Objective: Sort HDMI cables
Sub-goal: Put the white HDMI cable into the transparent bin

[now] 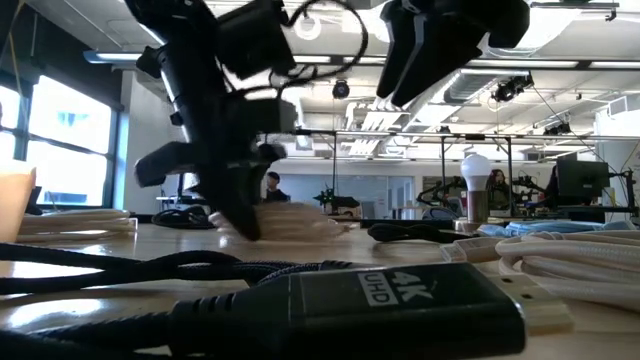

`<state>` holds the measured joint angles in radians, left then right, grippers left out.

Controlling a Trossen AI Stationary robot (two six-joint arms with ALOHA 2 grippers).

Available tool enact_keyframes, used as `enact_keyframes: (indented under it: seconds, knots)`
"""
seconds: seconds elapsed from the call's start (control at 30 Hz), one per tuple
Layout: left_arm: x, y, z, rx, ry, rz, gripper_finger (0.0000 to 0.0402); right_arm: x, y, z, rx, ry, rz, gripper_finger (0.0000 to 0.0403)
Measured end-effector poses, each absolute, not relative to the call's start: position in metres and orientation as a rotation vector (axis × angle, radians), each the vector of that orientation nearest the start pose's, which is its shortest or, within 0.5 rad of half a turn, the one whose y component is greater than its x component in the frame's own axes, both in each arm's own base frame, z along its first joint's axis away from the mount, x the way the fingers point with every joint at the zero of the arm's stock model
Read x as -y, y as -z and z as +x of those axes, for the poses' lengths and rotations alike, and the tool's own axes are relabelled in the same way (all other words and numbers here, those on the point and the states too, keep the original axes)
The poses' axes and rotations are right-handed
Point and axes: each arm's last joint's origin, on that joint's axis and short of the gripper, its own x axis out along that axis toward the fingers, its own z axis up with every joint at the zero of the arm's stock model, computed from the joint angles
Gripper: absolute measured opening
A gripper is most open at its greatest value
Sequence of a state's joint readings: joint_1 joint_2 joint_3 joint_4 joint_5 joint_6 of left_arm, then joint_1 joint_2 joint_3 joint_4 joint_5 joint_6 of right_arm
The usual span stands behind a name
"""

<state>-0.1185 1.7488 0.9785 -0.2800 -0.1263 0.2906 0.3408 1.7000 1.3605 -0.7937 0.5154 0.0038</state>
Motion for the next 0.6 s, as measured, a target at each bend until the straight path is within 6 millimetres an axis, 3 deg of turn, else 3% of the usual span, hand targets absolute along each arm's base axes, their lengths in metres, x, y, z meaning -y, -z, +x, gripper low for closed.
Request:
enact_keyframes:
  seconds: [0.2,0.33,0.47,0.6]
  knots:
    - [0.053,-0.198,0.337,-0.931,0.227,0.469,0.001,-0.107,-0.255,0.33,-1.06,-0.02,-0.368,0.0236]
    - [0.066,-0.237,0.327,-0.867,0.269,0.499,0.001,-0.113,-0.255,0.331,-1.042,-0.123,-0.329,0.0236]
    - [0.077,-0.262,0.315,-0.808,0.289,0.514,0.001,-0.12,-0.259,0.331,-0.981,-0.083,-0.459,0.0236]
    - [0.082,-0.265,0.311,-0.8,0.277,0.53,0.001,-0.132,-0.265,0.332,-0.872,-0.023,-0.643,0.0236]
